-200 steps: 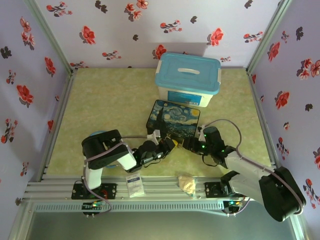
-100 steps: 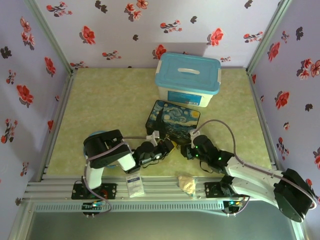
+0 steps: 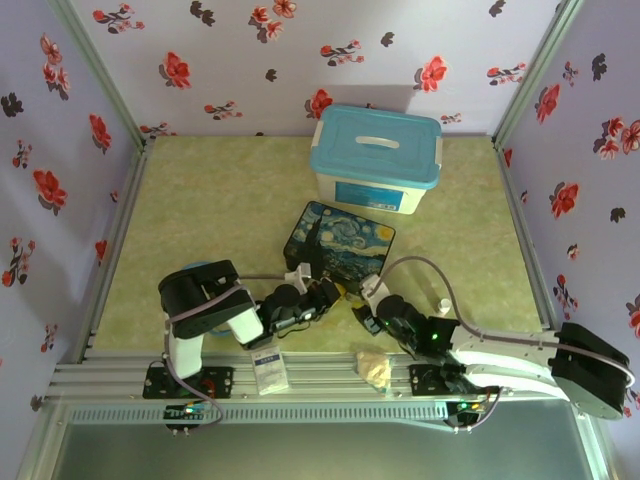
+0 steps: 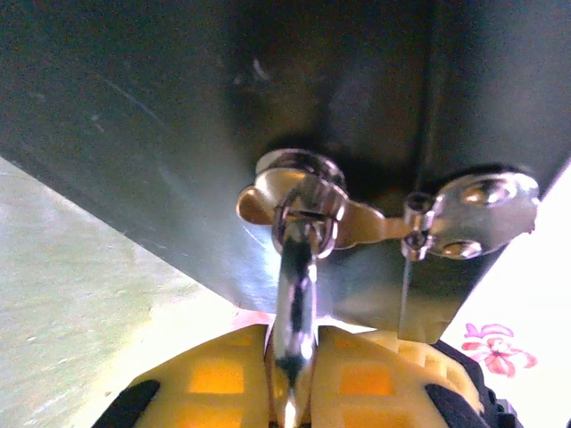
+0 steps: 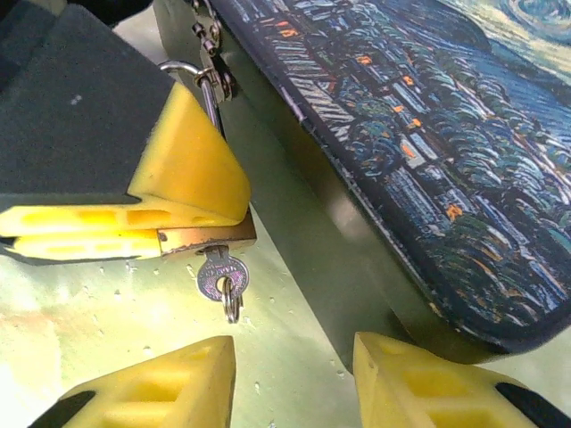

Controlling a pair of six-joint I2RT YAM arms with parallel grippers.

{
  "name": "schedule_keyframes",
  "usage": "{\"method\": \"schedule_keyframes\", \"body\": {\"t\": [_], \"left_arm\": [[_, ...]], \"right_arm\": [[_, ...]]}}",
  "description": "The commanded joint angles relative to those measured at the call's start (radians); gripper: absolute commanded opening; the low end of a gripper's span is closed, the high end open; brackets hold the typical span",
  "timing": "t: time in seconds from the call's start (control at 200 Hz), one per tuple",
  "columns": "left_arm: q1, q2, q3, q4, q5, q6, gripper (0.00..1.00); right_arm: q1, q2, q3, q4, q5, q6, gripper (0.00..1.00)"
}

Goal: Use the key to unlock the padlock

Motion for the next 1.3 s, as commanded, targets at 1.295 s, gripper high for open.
{"method": "schedule_keyframes", "body": {"t": [1.295], "left_arm": [[-0.007,-0.084,-0.028,-0.055,-0.001,0.009,0.00]], "right_arm": [[0.188,0.443,0.082,0.458,0.343,-0.479,0.34]]}}
